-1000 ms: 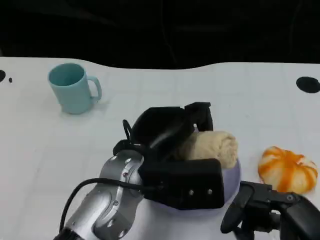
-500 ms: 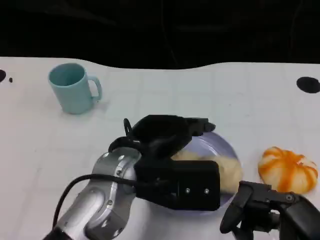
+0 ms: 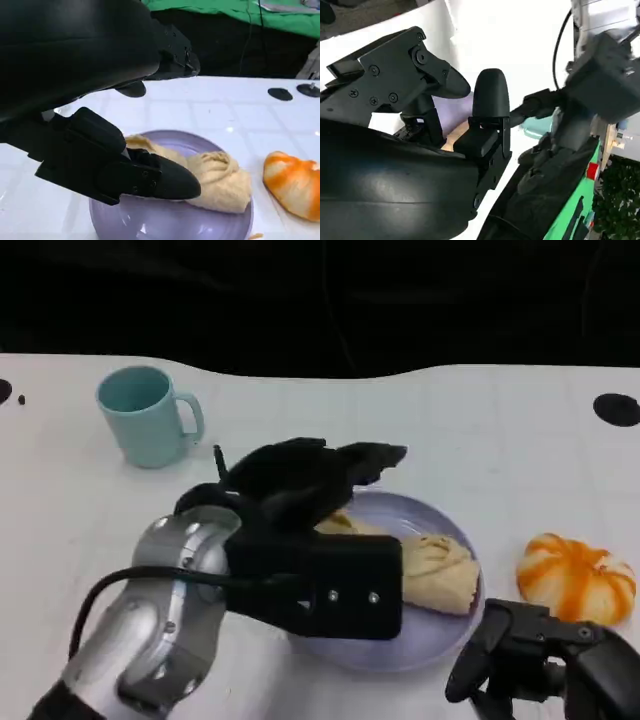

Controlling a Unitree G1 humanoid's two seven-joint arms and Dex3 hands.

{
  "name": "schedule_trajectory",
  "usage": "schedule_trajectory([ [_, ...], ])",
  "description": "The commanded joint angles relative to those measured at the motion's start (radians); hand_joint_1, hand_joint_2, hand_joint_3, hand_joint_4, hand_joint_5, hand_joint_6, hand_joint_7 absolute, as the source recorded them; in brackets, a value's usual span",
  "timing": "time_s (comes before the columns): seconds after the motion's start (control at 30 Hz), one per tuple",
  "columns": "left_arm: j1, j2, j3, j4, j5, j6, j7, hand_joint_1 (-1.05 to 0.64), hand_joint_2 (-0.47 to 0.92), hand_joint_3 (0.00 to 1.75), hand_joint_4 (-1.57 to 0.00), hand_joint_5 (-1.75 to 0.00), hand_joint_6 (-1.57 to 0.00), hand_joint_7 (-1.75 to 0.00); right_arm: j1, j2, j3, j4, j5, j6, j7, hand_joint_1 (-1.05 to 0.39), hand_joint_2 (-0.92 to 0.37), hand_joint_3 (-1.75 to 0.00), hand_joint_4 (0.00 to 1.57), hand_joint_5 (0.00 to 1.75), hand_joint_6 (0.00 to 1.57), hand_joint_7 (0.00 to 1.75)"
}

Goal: Grasp the towel on the left side of the plate with the left hand and place it into the plate.

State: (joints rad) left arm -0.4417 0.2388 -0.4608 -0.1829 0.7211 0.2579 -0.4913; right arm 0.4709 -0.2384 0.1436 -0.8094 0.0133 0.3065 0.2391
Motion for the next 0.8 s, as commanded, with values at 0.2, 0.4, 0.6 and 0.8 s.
schedule_trajectory([
  [0.2,0.08,0.041,0.095,-0.133,-0.09,-0.004,0.007,-0.67,0.92,0.29,-0.21,-0.64,-0.32,-0.09,0.032,-0.019,-0.043,-0.047,-0.02,0.052,-0.012,-0.08,-0.59,-1.03,0.75,1.68,0.68,1.35],
  [0.4,0.161,0.054,0.193,-0.207,-0.176,-0.042,0.046,-0.53,0.92,0.22,-0.47,-0.74,-0.46,-0.13,0.04,-0.006,-0.059,-0.058,0.001,0.07,-0.015,-0.04,-0.61,-1.03,0.73,1.72,0.66,1.38],
  [0.6,0.275,0.054,0.318,-0.296,-0.312,-0.068,0.071,-0.4,0.92,0.19,-0.61,-0.81,-0.61,-0.19,0.038,0.019,-0.069,-0.071,0.027,0.111,-0.029,-0.03,-0.6,-1.08,0.7,1.74,0.64,1.43],
  [0.8,0.404,-0.021,0.469,-0.393,-0.566,0.026,0.076,-0.26,0.92,0.2,-0.67,-0.9,-0.72,-0.23,0.022,0.021,-0.062,-0.081,0.024,0.139,-0.035,-0.03,-0.59,-1.09,0.69,1.75,0.62,1.45],
])
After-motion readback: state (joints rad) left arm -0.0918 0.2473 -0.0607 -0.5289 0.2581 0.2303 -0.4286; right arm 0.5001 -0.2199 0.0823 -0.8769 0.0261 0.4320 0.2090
